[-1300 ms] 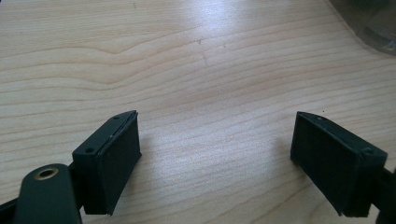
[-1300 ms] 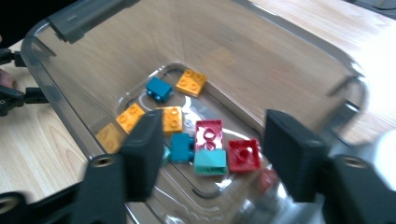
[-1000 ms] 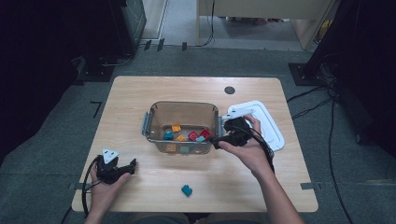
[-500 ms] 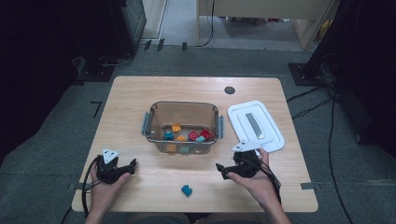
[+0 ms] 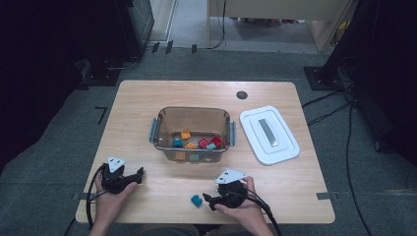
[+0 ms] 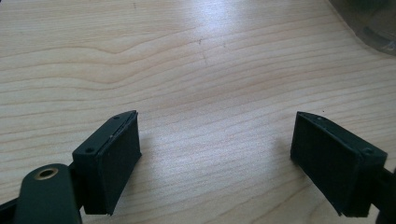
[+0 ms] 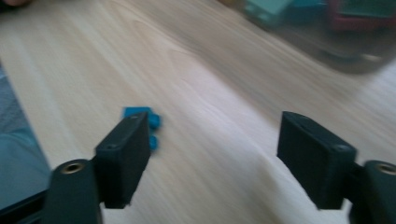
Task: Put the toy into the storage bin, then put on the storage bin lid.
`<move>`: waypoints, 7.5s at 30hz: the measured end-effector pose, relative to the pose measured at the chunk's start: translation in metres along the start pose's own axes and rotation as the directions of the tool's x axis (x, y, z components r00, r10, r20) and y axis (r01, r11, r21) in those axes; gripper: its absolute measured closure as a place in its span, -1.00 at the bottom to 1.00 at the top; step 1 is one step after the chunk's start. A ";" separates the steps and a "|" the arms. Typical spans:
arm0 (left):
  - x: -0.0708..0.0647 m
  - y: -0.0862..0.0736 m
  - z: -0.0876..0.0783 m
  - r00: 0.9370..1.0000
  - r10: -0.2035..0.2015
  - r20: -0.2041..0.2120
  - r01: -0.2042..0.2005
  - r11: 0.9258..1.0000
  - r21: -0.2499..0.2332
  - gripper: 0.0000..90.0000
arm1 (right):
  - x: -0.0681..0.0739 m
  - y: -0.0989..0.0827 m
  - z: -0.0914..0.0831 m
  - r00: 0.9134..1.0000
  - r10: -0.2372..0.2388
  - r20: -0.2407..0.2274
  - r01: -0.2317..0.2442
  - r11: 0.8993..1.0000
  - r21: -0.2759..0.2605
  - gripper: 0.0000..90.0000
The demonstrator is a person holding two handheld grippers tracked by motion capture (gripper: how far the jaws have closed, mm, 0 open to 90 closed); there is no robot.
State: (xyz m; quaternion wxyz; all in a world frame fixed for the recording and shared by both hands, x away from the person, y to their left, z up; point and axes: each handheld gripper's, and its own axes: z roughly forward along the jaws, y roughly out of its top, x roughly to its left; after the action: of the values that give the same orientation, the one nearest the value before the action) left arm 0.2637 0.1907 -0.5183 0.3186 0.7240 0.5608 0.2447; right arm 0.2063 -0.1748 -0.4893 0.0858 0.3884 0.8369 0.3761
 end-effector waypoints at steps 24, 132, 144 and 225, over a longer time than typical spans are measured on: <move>0.000 0.000 0.000 1.000 0.003 0.000 -0.003 1.000 0.000 -0.65 | 0.035 -0.010 0.028 0.987 -0.156 -0.048 0.157 0.988 0.017 0.51; 0.000 0.000 0.000 1.000 0.002 0.000 -0.002 1.000 -0.001 -0.65 | -0.209 0.065 -0.078 0.878 0.302 0.372 -0.261 0.952 -0.158 -0.13; 0.000 0.000 0.000 1.000 0.003 0.000 -0.003 1.000 0.000 -0.65 | -0.249 0.043 -0.042 0.829 0.339 0.445 -0.318 0.940 -0.123 0.27; 0.000 0.000 -0.001 1.000 0.017 0.012 -0.018 1.000 0.015 -0.70 | -0.118 0.172 -0.019 0.941 -0.321 -0.110 0.305 0.942 -0.140 0.52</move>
State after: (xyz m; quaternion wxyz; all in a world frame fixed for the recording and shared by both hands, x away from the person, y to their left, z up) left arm 0.2635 0.1907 -0.5176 0.3143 0.7327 0.5544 0.2389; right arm 0.3794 -0.1980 -0.3733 0.1127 0.2189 0.8674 0.4324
